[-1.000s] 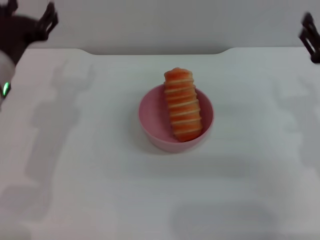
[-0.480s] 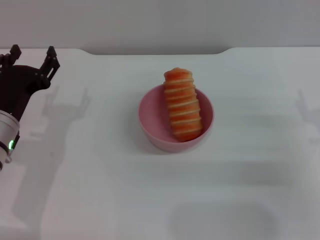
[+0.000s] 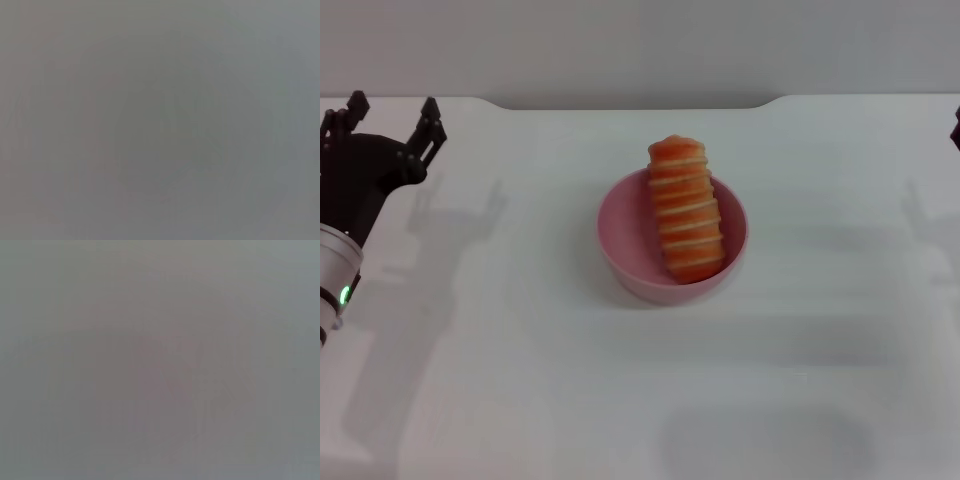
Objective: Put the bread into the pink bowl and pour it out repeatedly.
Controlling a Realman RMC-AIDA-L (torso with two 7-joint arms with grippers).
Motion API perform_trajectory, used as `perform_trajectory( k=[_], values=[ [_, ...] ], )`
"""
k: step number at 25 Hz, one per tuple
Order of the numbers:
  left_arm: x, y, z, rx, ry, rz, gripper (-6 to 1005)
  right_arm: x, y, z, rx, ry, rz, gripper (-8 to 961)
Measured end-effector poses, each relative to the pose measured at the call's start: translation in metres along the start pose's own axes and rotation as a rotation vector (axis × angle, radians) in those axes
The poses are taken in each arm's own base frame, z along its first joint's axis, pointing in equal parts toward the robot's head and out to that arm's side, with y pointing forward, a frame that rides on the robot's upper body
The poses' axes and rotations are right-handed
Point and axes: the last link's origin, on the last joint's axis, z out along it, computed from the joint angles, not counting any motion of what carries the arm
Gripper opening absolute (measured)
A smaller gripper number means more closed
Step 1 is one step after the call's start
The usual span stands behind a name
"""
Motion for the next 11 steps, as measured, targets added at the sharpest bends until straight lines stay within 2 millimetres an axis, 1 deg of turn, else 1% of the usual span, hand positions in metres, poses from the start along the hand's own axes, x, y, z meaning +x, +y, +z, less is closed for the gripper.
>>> perform_trajectory(
  k=[4, 11],
  values=[
    [-0.004, 0.0022, -0.0015, -0.017, -0.013, 0.026, 802, -0.0016, 0.0002, 0.0052, -0.004, -0.003, -0.003, 776],
    [-0.0025, 0.0086, 0.0009, -0.04, -0.003, 0.06, 802, 0.0, 0.003, 0.0106, -0.018, 0.006, -0.011, 776]
  ],
)
